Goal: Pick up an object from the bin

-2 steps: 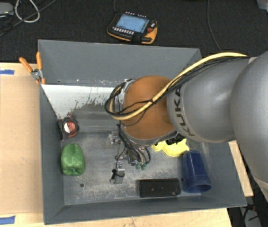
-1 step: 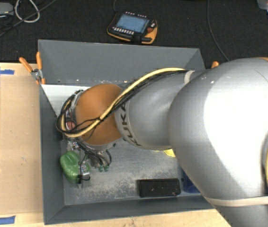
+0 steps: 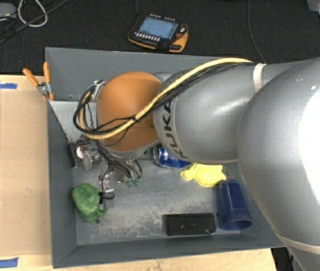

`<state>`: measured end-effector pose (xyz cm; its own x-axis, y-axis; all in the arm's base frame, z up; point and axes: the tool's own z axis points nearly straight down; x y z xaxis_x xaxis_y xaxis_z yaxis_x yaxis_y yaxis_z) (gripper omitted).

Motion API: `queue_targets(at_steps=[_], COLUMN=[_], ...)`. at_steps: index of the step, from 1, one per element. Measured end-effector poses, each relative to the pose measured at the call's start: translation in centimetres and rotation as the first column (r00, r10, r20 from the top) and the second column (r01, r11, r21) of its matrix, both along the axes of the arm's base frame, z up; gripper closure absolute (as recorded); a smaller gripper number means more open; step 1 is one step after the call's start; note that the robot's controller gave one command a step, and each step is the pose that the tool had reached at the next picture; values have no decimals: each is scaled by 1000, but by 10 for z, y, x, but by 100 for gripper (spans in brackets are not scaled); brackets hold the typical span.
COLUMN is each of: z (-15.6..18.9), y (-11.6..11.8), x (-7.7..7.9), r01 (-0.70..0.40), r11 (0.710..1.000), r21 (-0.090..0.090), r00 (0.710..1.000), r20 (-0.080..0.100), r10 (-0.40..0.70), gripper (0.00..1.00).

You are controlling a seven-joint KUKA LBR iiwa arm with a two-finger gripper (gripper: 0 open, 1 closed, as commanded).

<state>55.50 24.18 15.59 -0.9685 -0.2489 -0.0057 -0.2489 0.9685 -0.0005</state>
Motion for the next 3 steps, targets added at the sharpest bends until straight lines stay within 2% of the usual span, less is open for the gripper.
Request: queue_targets(at_steps=[1, 2, 3], z=[-81, -87, -80], y=[2, -1, 1], x=[-11, -38, -11], r01=[13, 240, 23], r11=[1000, 971, 1000], r21=[-5, 0, -4], r00=[1000, 971, 999], r20=[-27, -4, -24], r10=[-13, -240, -23], gripper=[0, 0, 100])
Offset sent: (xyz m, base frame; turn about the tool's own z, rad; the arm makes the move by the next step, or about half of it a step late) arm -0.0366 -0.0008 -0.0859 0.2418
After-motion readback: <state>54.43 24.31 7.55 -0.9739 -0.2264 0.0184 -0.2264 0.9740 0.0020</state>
